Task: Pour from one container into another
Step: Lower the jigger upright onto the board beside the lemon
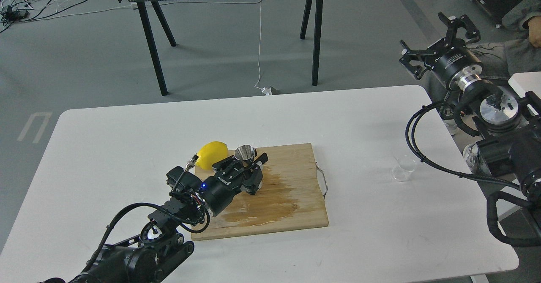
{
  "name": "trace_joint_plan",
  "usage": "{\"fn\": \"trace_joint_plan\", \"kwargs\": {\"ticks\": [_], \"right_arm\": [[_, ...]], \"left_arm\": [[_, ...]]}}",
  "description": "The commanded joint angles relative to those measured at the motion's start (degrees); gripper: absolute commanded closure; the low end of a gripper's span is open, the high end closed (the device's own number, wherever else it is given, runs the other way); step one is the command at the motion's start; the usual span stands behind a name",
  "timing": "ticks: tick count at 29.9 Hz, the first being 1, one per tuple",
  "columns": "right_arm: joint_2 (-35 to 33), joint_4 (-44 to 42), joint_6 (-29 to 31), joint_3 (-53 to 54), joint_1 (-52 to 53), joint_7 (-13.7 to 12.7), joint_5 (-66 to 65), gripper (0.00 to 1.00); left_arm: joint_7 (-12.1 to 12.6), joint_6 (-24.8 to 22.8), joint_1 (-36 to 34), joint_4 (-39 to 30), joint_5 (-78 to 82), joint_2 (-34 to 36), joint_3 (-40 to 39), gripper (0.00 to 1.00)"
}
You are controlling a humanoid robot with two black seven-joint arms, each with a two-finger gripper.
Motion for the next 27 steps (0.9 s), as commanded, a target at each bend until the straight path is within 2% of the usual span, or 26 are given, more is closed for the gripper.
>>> {"fn": "trace_joint_plan", "kwargs": {"ticks": [1, 27], "right_arm": [[0.0, 0.09, 0.0, 0.0, -0.22, 0.0, 0.01, 0.01], [0.0, 0.18, 0.0, 0.0, -0.49, 0.17, 0.01, 0.01]], "left_arm": [[0.0, 0.0, 0.09, 0.0, 0.0, 0.0, 0.06, 0.6], [0.0, 0.0, 0.27, 0.0, 0.0, 0.0, 0.06, 0.5]]}}
